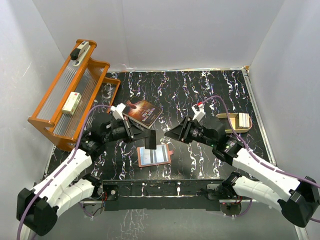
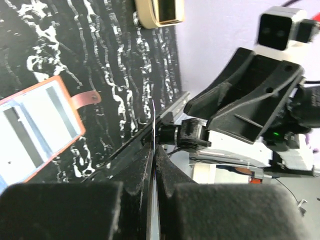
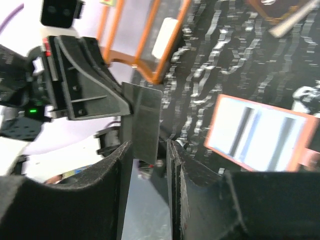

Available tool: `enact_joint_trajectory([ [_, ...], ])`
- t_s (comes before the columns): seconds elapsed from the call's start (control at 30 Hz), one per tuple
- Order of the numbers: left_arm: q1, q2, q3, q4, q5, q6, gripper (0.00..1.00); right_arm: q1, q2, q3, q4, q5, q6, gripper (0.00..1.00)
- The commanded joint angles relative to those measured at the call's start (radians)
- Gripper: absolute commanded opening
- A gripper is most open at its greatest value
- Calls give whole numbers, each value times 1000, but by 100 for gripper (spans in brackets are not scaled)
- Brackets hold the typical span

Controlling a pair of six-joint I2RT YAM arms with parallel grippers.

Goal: Put the credit cards into the card holder
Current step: Insert the credit card into the card holder.

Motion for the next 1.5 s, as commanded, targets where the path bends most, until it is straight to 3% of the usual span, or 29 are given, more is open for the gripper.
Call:
enact_joint_trajectory([
  [0.0, -2, 82, -22, -32, -29, 77, 0, 3, 16, 56, -169, 160, -171, 32],
  [0.5, 0, 369, -127, 215, 1, 82, 0, 5, 302, 55, -171, 176, -339, 47],
  [0.7, 0, 437, -159, 287, -23, 85, 0, 5, 371, 52, -157, 173, -375, 47],
  [1.03, 0, 496, -188, 310, -38, 104, 0, 26, 511, 62, -125, 154, -389, 40],
  [1.27, 0, 506, -214, 349, -41, 92, 0, 43, 511, 54, -121, 197, -387, 16],
  [1.47, -1, 543, -234, 385, -31, 79, 0, 57, 516, 44, -101, 198, -384, 6],
])
